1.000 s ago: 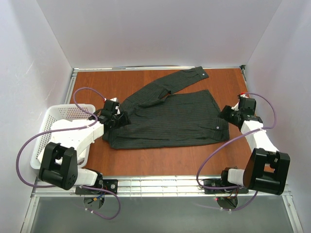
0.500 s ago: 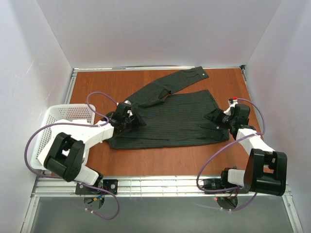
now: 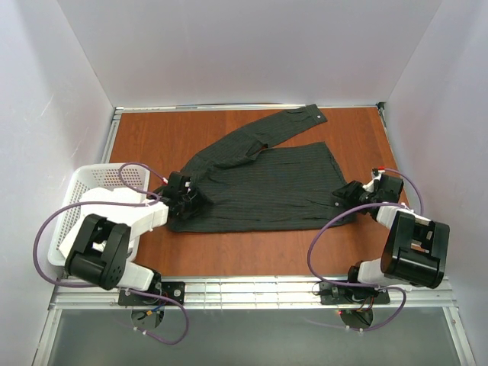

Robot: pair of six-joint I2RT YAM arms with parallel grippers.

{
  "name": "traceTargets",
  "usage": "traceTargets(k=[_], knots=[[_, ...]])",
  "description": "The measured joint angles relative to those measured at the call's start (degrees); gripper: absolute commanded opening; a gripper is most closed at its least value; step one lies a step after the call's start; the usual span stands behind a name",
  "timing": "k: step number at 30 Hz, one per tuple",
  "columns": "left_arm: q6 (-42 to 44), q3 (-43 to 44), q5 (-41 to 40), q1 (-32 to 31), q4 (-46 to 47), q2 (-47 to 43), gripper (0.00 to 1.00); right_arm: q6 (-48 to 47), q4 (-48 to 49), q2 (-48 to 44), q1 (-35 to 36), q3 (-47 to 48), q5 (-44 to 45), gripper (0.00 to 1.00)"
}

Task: Fold and stack the long sleeve shirts
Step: Fold the shirt

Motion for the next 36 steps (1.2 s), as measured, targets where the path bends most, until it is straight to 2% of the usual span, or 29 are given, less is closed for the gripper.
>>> traceTargets(k=[3, 6, 11, 14, 17, 24, 29, 36], knots=[[1.42, 0.98, -1.42, 0.15, -5.09, -3.43, 0.6, -1.46, -4.83, -2.95, 1.62, 1.97, 3.45, 0.52], [3.1, 3.72, -2.6, 0.15, -8.5, -5.9, 0.63, -3.17, -9.66, -7.23, 6.91, 6.19, 8.39, 0.51], [6.64, 9.18, -5.18, 0.02, -10.84, -7.3, 0.61, -5.05, -12.83, -11.39, 25.62, 12.87, 17.22, 0.51], [8.92, 10.51, -7.37, -0.09, -12.31, -3.89, 0.59, -5.9, -14.71, -9.01, 35.06, 14.49, 20.41, 0.5], [10.21, 10.38, -9.64, -0.24, -14.8, 0.72, 0.58, -6.25, -17.9, -4.39, 40.79, 14.58, 23.19, 0.5], [9.7, 6.19, -11.45, -0.26, -16.96, 0.24, 0.57, -6.01, -24.37, -0.2, 42.66, 10.23, 28.33, 0.49], [7.37, 2.1, -10.67, -0.28, -16.13, -4.02, 0.57, -5.57, -24.87, -2.56, 42.66, 8.26, 29.07, 0.5], [3.37, -4.7, -6.62, -0.22, -16.26, -12.92, 0.57, -1.95, -25.92, -10.43, 42.56, 2.47, 24.55, 0.52]])
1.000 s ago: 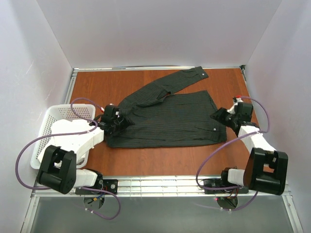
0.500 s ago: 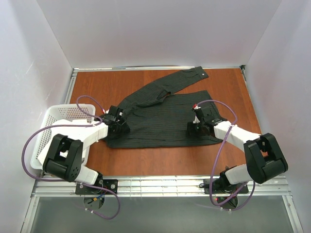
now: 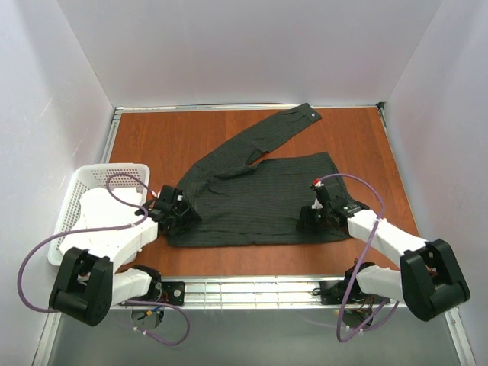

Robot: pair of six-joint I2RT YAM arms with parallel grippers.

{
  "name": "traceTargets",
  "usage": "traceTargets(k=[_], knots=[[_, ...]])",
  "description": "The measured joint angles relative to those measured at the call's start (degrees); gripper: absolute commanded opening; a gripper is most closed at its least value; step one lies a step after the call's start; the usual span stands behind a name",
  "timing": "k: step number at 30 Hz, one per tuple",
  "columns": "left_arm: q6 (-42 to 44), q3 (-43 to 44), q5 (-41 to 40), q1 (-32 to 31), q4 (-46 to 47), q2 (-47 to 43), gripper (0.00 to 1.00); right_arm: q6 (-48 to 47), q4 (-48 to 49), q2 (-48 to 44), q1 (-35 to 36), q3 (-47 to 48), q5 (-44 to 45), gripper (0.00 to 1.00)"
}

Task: Fold and stack the long sleeve shirts
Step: Fold the shirt

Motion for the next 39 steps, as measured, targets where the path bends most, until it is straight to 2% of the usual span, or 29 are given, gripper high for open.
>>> traceTargets(k=[6, 10, 12, 16, 24, 31, 35, 39], knots=[[-1.49, -2.05, 3.21, 0.0, -6.1, -6.25, 0.66, 3.91, -9.64, -8.41, 0.02, -2.34, -2.21, 0.52], [1.01, 4.9, 2.95, -0.04, -11.67, -4.5, 0.68, 2.51, -14.01, -8.24, 0.02, 4.22, -0.94, 0.52], [2.38, 10.14, 2.93, -0.04, -11.98, -2.51, 0.63, 1.11, -13.6, -7.04, 0.02, 8.83, -1.68, 0.49], [4.0, 17.66, 4.83, -0.9, -9.09, -0.07, 0.55, 0.15, -4.42, -4.26, 1.22, 13.81, -8.76, 0.48], [-0.66, 14.05, 8.11, -12.79, -0.81, 1.27, 0.48, 8.68, 20.94, 4.39, 9.49, 7.82, -21.57, 0.46], [-4.24, 5.97, 4.13, -14.01, 5.22, 5.38, 0.46, 12.59, 35.95, 15.28, 14.03, 6.27, -22.08, 0.44], [-6.47, 1.38, 1.44, -13.97, 8.02, 5.84, 0.45, 13.05, 40.46, 20.44, 13.88, 4.98, -20.76, 0.43], [-8.24, 0.7, 0.72, -13.94, 11.34, 6.49, 0.45, 13.49, 44.11, 24.76, 13.53, 3.41, -20.76, 0.41]])
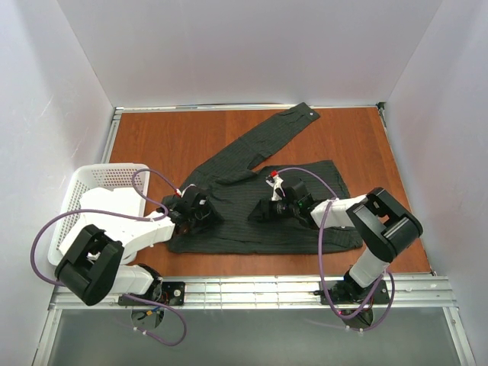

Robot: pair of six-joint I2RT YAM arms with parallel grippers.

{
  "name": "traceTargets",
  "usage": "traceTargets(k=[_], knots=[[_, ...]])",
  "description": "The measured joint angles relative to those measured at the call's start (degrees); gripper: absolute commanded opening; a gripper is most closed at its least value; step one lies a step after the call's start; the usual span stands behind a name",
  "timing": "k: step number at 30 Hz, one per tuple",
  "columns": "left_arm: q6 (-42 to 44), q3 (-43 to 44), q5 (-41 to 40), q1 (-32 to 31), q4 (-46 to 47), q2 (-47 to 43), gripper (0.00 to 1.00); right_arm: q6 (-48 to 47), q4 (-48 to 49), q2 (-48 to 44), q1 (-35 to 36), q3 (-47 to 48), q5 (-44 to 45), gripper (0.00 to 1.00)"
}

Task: Fold and stack the long sleeve shirts
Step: Fold the shirt

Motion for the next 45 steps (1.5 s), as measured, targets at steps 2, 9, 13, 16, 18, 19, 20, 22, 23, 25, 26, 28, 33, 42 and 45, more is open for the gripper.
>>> traceTargets(k=[2, 9, 13, 16, 18, 19, 20, 22, 23, 25, 26, 28, 33, 42, 45], knots=[[-0.44, -0.44, 0.0, 0.0, 0.94, -0.17, 0.45, -0.26, 0.87, -0.55, -0.46, -0.81, 0.5, 0.41], [5.18, 5.68, -6.97, -0.22, -9.66, -2.16, 0.59, -8.0, -17.42, -8.94, -3.89, 3.82, 9.66, 0.43], [10.95, 16.31, -13.64, 0.15, -13.57, -0.7, 0.68, -14.95, -29.53, -8.92, -5.18, 16.57, 19.61, 0.43], [14.78, 24.0, -15.91, 1.77, -13.53, 3.96, 0.68, -18.51, -34.97, -7.45, -5.38, 23.85, 25.62, 0.43], [17.11, 28.33, -16.33, 3.45, -12.79, 8.35, 0.68, -19.98, -37.38, -5.55, -5.4, 26.23, 28.04, 0.43], [18.32, 30.67, -16.46, 4.13, -12.96, 11.23, 0.67, -20.48, -38.53, -4.39, -5.4, 26.69, 28.87, 0.43], [19.41, 33.18, -16.63, 4.7, -12.85, 14.25, 0.66, -20.76, -39.6, -3.21, -5.4, 26.8, 29.44, 0.43], [21.38, 38.36, -16.83, 5.66, -12.46, 20.68, 0.65, -21.24, -42.21, -0.61, -5.38, 26.77, 30.12, 0.42], [22.25, 41.13, -16.85, 5.95, -12.35, 23.98, 0.64, -21.46, -43.41, 0.55, -5.33, 26.71, 30.27, 0.42], [23.65, 45.97, -16.83, 6.25, -11.67, 29.81, 0.62, -21.7, -44.85, 2.08, -5.14, 26.21, 30.58, 0.42], [24.33, 48.06, -16.81, 6.32, -11.61, 32.33, 0.61, -21.79, -45.35, 2.29, -4.92, 25.7, 30.69, 0.42], [25.38, 51.49, -16.68, 6.45, -11.04, 36.83, 0.61, -21.9, -46.47, 2.34, -4.42, 24.81, 30.77, 0.42], [26.34, 54.31, -15.45, 6.51, -8.39, 43.52, 0.61, -21.92, -47.17, 2.34, -3.37, 22.71, 30.73, 0.42], [21.09, 56.63, -14.56, 9.97, -4.28, 48.33, 0.59, -21.9, -47.58, -2.16, -2.95, 17.09, 30.75, 0.42], [18.8, 56.63, -14.34, 12.31, -3.5, 48.5, 0.59, -21.86, -48.22, -4.42, -2.95, 14.88, 30.47, 0.43]])
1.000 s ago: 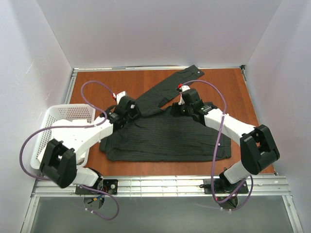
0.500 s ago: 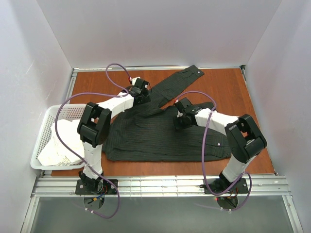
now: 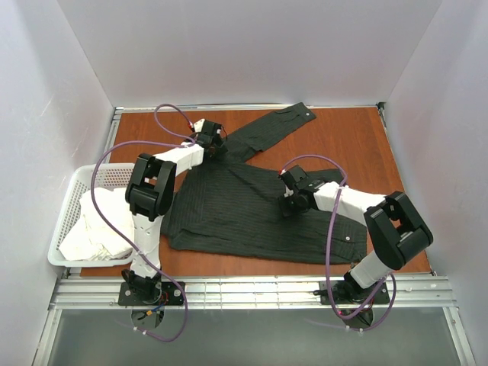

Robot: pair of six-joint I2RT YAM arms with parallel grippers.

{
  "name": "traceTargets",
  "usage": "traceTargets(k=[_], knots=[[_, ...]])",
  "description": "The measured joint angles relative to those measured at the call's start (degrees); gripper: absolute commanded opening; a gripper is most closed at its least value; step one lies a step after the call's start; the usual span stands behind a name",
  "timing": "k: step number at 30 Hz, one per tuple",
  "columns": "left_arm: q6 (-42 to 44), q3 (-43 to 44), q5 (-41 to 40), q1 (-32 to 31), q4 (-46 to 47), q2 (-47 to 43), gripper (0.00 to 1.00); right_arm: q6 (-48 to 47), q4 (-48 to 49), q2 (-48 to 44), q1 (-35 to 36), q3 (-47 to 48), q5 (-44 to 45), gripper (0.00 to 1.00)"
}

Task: Fold and stack the long sleeve shirts
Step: Fold the shirt

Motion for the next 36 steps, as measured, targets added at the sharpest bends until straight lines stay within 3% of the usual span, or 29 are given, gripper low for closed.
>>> traceTargets(k=[6, 13, 18, 22, 30, 36], knots=[[-1.16, 0.11, 1.66, 1.55, 0.17, -0.22, 0.65, -0.31, -1.31, -0.98, 0.04, -0.44, 0.02, 0.45], [2.84, -4.35, 2.71, 1.7, -4.42, -8.15, 0.77, -3.04, -8.48, -0.52, -3.93, 9.07, 0.52, 0.49], [3.82, -12.24, 2.84, 1.7, -6.49, -23.91, 0.73, -3.96, -8.37, -0.5, -13.6, 15.3, 0.09, 0.45], [2.38, -20.76, 3.1, 1.77, -7.23, -33.09, 0.71, -3.02, -7.43, 1.11, -22.69, 16.79, -0.15, 0.36], [0.24, -38.23, 5.95, 1.92, -10.91, -34.49, 0.7, -1.49, -4.79, 10.21, -29.35, 16.81, -1.7, 0.34], [-1.11, -41.57, 5.92, 1.99, -11.72, -38.25, 0.7, -0.87, -2.67, 14.14, -31.23, 16.7, -2.32, 0.34]])
